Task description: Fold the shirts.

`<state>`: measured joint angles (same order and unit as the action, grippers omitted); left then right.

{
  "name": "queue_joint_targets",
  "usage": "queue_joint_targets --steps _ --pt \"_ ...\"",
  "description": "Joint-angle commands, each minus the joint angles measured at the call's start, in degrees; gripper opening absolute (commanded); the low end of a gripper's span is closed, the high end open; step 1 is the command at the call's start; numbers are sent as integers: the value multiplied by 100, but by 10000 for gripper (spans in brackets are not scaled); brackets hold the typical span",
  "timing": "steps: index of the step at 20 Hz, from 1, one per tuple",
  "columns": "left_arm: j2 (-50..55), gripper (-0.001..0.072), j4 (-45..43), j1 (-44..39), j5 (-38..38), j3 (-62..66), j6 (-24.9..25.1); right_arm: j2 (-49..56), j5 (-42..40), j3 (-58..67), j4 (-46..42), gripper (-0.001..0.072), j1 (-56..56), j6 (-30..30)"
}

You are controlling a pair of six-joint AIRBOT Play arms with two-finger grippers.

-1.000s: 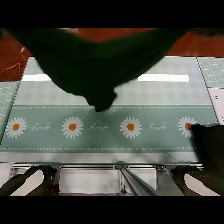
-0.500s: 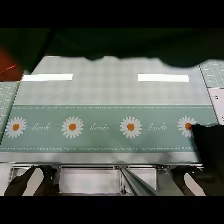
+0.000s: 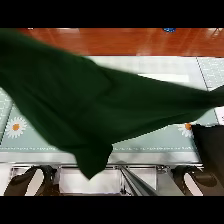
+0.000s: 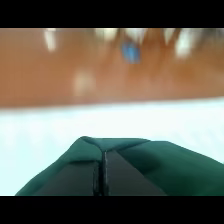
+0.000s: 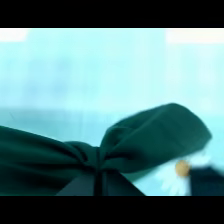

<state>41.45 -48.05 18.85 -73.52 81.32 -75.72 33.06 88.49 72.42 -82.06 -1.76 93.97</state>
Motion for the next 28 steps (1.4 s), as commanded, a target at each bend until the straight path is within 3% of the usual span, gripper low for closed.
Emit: queue_joint_targets --steps 1,3,6,12,13,14,15,16,18,20,22,24,26,28 --pt "479 23 -42 -535 702 -1893 26 225 -1115 -1891 46 19 -4 72" --pt "1252 23 -42 -776 1552 -2378 26 964 -1891 -2286 50 19 -4 50" --pt "2754 23 0 -1093 2520 -2096 24 2404 -3080 -2146 103 19 -50 -15" --pt "5108 24 723 -1335 2485 -461 22 5145 -3447 -417 1263 19 -485 -164" --pt "5276 43 857 -1329 2369 -280 -4 5379 -3388 -138 1491 22 -562 -164" --pt "5407 240 909 -1300 2170 -87 -24 5536 -3305 103 1685 121 -651 -162" --pt "5475 497 885 -1246 1845 90 -42 5622 -3150 341 1860 386 -776 -170" --pt "5490 508 728 -1134 1469 245 2 5637 -2959 555 1884 408 -914 -195" --pt "5484 507 133 -719 542 568 -511 5547 -2339 975 1871 406 -1309 -232" --pt "5403 508 -214 -162 -437 597 -605 5270 -1803 1056 1836 404 -1816 -278" --pt "5104 508 -407 236 -951 76 -595 4937 -1515 732 1692 404 -2229 -339" --pt "4430 508 -839 413 -756 -1226 -601 4463 -1526 -107 1510 404 -2472 -568" --pt "3646 508 -695 498 -79 -2752 -592 3915 -1810 -1182 1508 404 -2621 -767" --pt "2922 508 -431 505 557 -4011 -199 3322 -2184 -2197 1779 404 -2765 -1010"
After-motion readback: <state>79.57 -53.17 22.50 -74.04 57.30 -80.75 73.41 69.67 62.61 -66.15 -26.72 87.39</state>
